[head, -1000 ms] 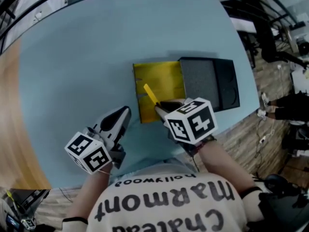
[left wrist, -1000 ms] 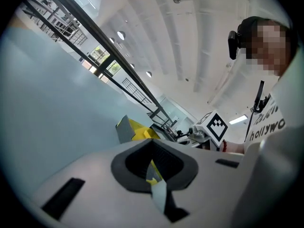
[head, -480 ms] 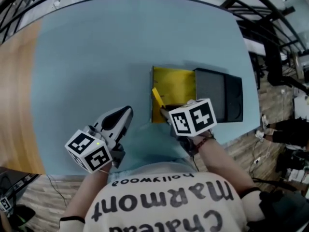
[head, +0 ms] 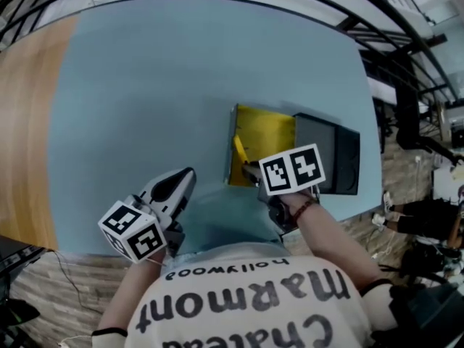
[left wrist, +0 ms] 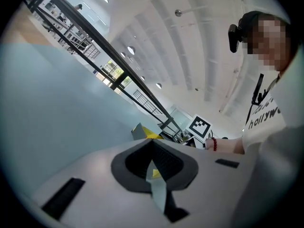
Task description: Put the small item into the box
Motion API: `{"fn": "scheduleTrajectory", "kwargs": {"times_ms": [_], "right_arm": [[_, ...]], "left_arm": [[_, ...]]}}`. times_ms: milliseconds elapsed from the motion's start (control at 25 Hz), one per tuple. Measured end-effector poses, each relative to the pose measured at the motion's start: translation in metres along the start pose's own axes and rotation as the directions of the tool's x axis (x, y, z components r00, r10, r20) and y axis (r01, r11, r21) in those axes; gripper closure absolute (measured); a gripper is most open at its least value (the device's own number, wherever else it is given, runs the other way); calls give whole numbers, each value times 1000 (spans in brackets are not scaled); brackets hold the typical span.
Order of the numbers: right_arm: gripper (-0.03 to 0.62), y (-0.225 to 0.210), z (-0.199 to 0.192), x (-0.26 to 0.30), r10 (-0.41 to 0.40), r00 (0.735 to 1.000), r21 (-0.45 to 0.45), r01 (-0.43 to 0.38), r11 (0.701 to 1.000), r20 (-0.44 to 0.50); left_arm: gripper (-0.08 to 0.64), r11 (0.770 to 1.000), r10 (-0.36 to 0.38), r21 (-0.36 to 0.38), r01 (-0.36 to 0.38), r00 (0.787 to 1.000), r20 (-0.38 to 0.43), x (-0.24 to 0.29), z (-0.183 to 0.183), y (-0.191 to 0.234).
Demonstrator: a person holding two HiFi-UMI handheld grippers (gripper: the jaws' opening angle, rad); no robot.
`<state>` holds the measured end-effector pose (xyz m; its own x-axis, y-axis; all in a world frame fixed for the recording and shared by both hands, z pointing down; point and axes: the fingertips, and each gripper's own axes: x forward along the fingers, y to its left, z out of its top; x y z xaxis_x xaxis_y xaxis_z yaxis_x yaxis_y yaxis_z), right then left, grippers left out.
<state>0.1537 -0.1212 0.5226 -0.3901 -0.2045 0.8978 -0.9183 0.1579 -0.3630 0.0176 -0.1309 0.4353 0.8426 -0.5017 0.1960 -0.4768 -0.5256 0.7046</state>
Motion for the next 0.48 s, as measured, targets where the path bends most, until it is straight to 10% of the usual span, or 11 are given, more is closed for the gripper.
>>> {"fn": "scheduleTrajectory", "kwargs": {"times_ms": [480], "right_arm": [[517,-6,5,10,16,996,-54,-21,998,-87]], "left_arm": [[558,996,80,-32,-78,993,84,-12,1,5]]}}
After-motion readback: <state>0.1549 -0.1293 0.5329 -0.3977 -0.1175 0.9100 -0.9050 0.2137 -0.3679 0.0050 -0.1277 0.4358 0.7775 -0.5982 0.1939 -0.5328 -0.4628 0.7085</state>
